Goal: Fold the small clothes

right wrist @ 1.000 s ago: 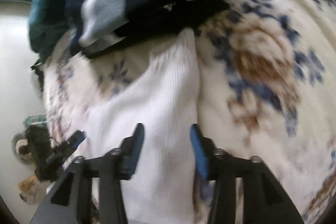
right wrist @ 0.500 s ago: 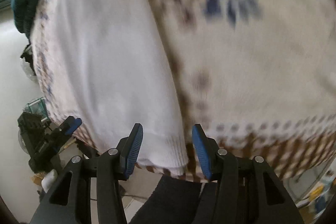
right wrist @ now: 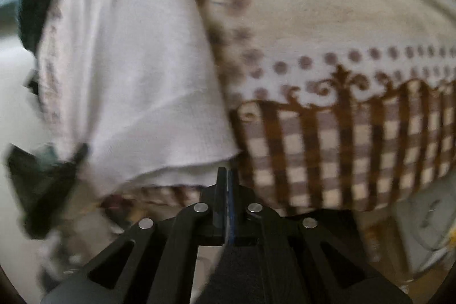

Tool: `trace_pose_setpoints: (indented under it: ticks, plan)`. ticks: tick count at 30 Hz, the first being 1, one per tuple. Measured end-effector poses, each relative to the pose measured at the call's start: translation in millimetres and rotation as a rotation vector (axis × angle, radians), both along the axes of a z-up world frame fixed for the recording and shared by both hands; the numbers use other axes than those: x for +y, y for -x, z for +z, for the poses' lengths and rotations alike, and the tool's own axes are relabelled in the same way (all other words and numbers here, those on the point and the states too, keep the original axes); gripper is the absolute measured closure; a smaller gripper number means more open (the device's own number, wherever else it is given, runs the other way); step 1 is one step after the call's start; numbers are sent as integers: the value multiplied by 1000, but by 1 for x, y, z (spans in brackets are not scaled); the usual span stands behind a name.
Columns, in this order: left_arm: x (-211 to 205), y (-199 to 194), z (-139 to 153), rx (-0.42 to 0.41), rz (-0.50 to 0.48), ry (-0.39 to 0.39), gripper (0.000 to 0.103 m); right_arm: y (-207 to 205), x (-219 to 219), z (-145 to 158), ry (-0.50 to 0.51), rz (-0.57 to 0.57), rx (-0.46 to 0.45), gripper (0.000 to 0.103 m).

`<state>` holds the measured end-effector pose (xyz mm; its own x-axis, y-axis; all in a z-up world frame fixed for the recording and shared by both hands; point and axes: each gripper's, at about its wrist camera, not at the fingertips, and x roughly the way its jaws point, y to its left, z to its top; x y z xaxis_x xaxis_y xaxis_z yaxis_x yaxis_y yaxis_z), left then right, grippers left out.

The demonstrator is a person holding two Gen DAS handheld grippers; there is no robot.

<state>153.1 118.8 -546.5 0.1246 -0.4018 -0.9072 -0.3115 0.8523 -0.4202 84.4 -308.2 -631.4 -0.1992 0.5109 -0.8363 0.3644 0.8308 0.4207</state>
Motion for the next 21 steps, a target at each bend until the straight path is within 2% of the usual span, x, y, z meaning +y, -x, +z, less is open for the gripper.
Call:
trace_pose_setpoints:
  ticks: [1, 2, 4, 5, 7, 8, 12, 16, 19, 21]
  plan:
    - [0, 0, -2, -1, -5, -5, 98, -2, -4, -2, -21, -32, 6, 64]
    - [2, -1, -3, -1, -9, -10, 98, -3, -8, -5, -32, -62, 3, 44]
    - [3, -2, -7, 0, -11, -11, 98, -10, -12, -16, -43, -107, 11, 43]
    - [-4, -3, -10, 0, -13, -15, 98, -14, -11, -23, -45, -112, 27, 46]
    - [-8, -5, -14, 2, -15, -21, 98, -19, -2, -37, -67, -123, 41, 91]
    - [-8, -5, -16, 4, -14, -24, 98, -18, 4, -41, -56, -113, 46, 97]
    - [-7, -3, -17, 7, -1, -19, 98, -4, 25, -33, -6, -79, 20, 99]
    - [-4, -2, -17, 9, 2, -12, 98, 20, 34, -26, -2, -67, 63, 101]
    - [-2, -2, -16, 7, 9, -1, 98, 27, 49, -17, 22, -7, 62, 101]
    - [1, -3, -14, 0, 13, -2, 98, 31, 61, -12, 3, 19, 64, 101]
